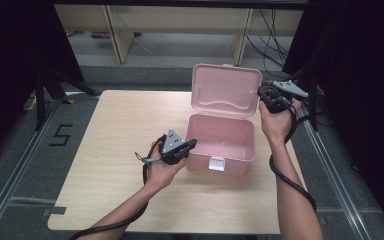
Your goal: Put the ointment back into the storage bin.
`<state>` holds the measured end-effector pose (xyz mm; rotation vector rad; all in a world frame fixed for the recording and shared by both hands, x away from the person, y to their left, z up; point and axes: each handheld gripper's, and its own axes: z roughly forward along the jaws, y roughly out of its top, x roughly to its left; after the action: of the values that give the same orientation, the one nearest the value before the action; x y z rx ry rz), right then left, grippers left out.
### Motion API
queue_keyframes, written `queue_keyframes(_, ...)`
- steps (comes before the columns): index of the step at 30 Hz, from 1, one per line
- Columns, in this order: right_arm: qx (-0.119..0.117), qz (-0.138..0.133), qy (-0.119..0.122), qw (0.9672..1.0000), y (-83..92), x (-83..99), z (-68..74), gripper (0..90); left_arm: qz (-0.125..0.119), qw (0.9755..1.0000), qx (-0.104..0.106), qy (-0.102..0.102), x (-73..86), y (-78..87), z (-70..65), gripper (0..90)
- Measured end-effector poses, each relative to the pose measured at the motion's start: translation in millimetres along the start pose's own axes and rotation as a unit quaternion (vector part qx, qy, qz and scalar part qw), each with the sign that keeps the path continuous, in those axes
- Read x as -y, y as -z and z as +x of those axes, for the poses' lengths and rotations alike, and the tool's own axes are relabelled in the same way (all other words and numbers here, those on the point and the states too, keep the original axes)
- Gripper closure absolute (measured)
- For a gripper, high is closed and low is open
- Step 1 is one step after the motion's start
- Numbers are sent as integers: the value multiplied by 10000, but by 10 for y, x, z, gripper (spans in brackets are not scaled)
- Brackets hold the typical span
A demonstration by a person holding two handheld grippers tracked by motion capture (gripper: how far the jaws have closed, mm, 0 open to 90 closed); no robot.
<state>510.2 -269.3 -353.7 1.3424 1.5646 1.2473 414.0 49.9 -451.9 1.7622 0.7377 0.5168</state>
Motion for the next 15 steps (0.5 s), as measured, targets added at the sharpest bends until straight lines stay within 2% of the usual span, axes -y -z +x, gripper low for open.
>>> queue_keyframes(2,5,1,-91,10000,17,6,18,891,1,10000,-1,-3,0,-1,0,900)
queue_keyframes(5,23,-38,30,10000,30,14,14,891,3,10000,-4,-3,-1,-1,0,900)
queue_keyframes(6,25,-5,-58,10000,44,14,32,891,-2,10000,-5,2,0,0,0,900)
queue_keyframes(8,13,-96,79,9999,36,21,21,891,0,10000,-18,-7,1,1,-2,900)
queue_keyframes(9,32,-103,24,9999,42,25,31,891,-2,10000,-20,-6,1,0,-2,900)
queue_keyframes(10,35,-85,127,9999,50,23,22,891,-2,10000,-21,-6,1,0,-3,900)
queue_keyframes(11,22,-75,72,9999,54,24,34,891,0,10000,-25,-10,0,0,-3,900)
queue_keyframes(15,23,-119,135,9998,76,35,28,891,2,10000,-29,-17,-1,-2,-6,900)
